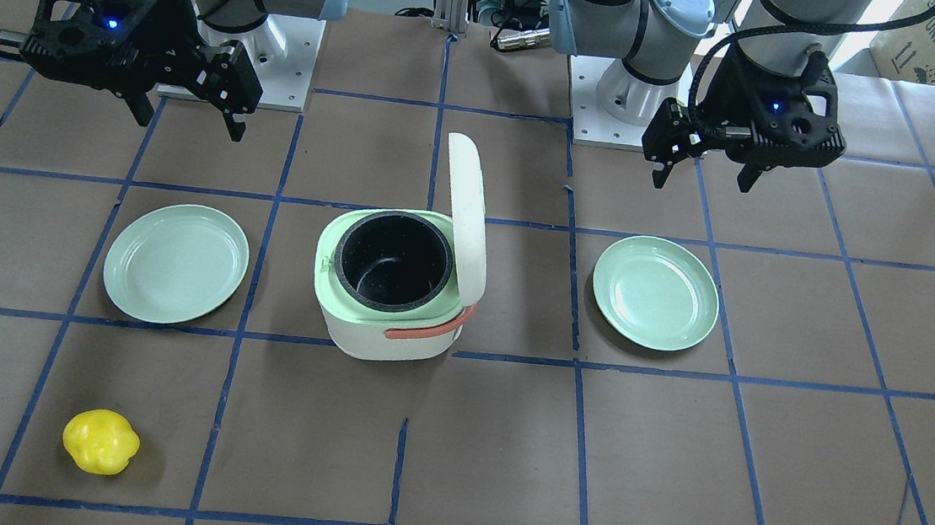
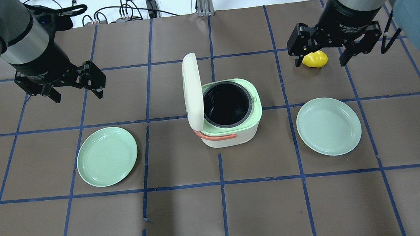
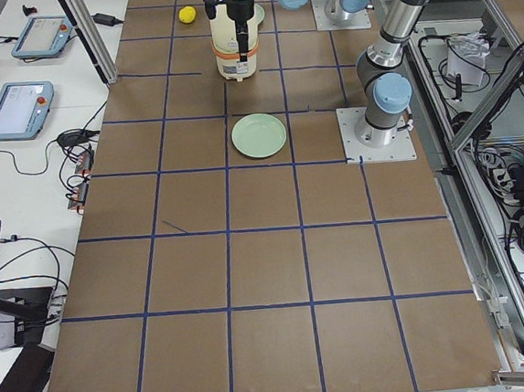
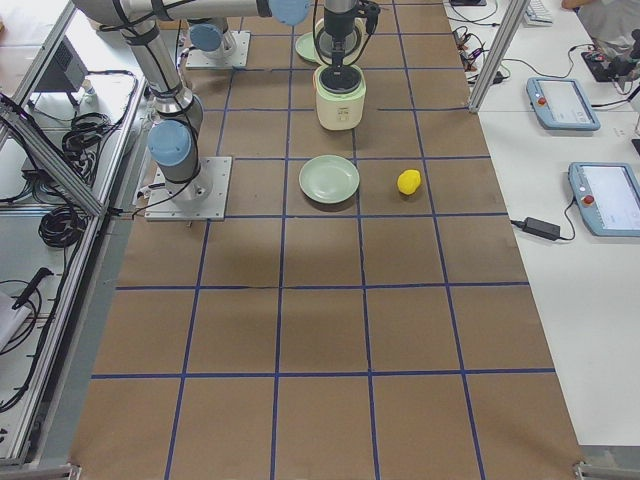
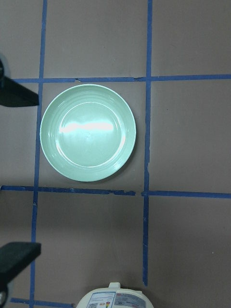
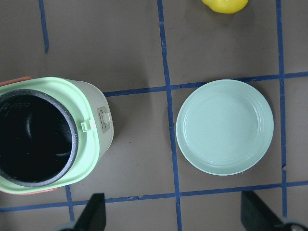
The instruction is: Press rice cooker button
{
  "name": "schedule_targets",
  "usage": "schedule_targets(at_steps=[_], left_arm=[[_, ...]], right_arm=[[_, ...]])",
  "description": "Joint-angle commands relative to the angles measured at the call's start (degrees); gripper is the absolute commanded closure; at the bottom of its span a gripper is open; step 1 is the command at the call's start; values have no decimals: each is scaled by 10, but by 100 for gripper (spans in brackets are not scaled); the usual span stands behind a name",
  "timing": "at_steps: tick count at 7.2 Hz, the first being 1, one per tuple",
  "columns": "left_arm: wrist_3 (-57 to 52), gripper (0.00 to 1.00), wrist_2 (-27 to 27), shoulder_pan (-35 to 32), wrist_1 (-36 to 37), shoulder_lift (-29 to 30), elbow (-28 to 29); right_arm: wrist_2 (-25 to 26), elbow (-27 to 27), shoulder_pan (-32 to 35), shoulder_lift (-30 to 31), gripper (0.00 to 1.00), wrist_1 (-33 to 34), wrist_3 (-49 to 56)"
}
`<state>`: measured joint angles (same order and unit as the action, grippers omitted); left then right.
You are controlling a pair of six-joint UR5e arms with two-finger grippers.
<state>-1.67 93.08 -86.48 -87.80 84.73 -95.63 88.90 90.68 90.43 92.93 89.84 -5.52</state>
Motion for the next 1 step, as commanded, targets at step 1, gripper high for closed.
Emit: schedule_targets(at_steps=[1], left_arm=[[0, 0, 0, 0, 0, 0, 0]], right_arm=[[1, 0, 0, 1, 1, 0, 1]])
